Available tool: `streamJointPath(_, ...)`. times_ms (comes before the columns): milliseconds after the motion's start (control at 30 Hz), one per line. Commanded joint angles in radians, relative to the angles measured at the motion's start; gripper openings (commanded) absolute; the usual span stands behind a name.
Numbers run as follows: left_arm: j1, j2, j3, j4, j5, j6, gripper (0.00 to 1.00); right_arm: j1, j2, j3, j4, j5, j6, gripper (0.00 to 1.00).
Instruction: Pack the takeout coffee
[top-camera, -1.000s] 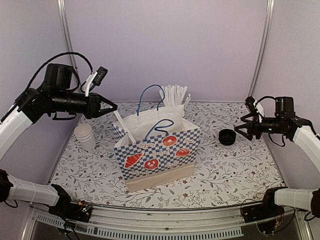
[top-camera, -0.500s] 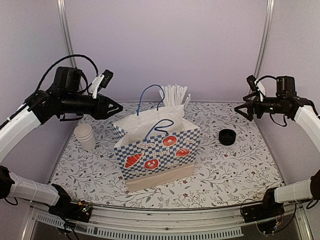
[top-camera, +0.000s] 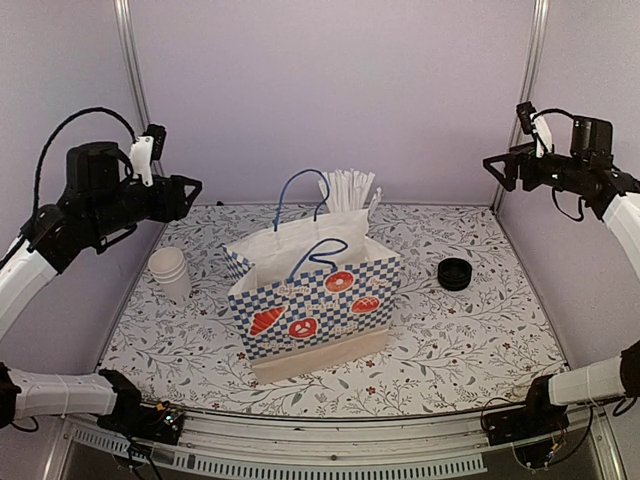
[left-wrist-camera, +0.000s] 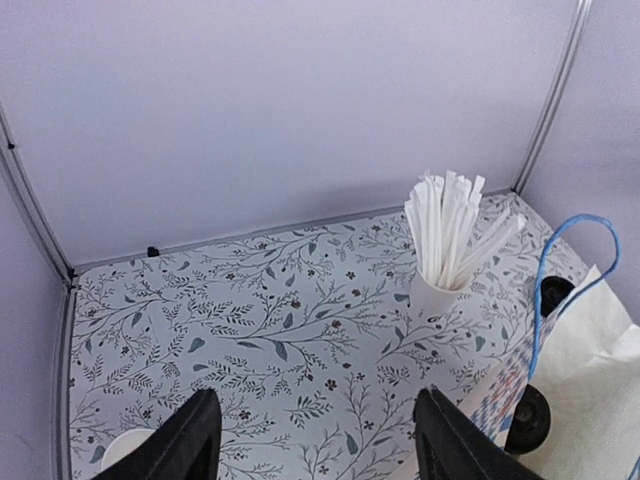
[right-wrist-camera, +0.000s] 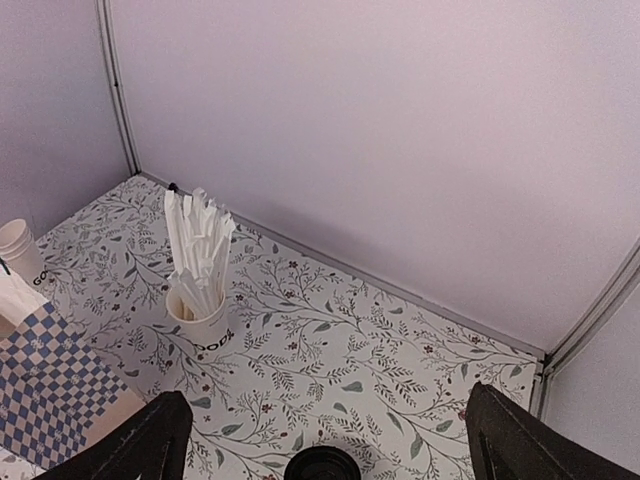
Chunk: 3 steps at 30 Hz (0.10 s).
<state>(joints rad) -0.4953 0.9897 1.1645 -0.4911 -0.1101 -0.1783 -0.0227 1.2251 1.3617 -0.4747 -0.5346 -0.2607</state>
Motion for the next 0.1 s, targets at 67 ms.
streamJointPath(67, 0.012, -0.047, -0.036, 0.043, -0.100, -0.012, 0.76, -0.005, -0.095, 0.009, 0.049, 0.005, 0.069, 0.99)
